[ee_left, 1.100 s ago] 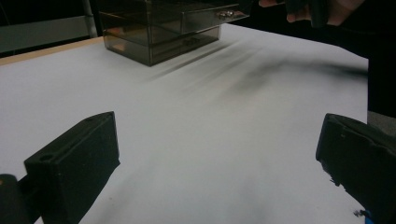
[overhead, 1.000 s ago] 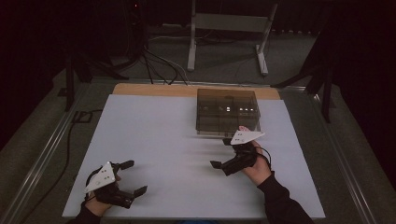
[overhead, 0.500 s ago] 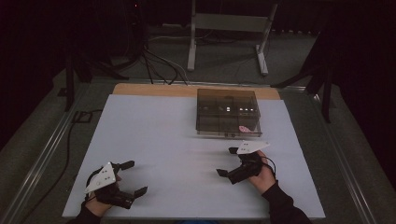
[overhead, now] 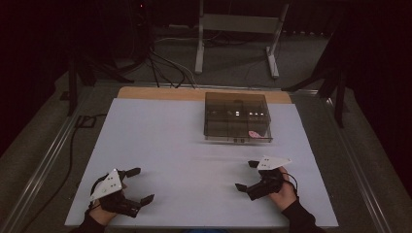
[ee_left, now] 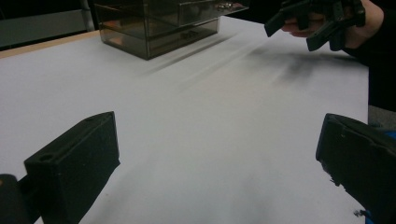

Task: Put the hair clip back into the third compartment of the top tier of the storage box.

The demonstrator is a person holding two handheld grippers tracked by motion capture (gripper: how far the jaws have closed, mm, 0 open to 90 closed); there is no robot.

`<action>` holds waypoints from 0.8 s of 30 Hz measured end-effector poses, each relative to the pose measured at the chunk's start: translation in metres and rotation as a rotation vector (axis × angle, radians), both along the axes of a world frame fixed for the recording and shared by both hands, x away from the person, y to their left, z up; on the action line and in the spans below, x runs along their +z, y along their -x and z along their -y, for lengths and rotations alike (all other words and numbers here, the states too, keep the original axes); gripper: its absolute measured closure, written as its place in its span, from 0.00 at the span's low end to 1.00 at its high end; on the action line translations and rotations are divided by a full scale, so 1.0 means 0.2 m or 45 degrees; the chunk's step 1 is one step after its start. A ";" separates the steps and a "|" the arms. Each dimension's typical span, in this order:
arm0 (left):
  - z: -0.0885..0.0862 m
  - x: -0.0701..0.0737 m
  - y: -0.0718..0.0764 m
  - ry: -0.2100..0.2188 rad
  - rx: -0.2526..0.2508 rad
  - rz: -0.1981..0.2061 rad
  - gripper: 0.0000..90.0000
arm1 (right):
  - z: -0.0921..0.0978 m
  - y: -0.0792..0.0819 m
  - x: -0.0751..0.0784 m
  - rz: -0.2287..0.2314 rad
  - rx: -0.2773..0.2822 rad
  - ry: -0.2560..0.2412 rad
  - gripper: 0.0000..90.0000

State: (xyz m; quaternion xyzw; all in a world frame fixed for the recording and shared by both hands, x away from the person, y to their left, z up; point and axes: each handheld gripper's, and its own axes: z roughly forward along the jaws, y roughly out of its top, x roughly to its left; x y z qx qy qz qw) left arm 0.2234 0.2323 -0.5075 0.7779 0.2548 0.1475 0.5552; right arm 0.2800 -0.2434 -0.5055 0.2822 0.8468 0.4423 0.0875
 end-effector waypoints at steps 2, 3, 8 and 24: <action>0.00 0.00 0.00 0.002 0.000 -0.001 0.01 | 0.01 0.01 0.00 0.007 -0.003 0.011 0.00; 0.00 0.00 0.00 0.002 0.000 -0.001 0.01 | 0.02 0.02 0.00 0.013 -0.009 0.023 0.00; 0.00 0.00 0.00 -0.009 -0.006 -0.005 0.01 | 0.07 0.05 -0.01 0.005 -0.050 0.033 0.00; 0.00 -0.01 -0.01 -0.007 -0.005 -0.013 0.01 | 0.28 0.13 -0.03 -0.008 -0.175 -0.009 0.00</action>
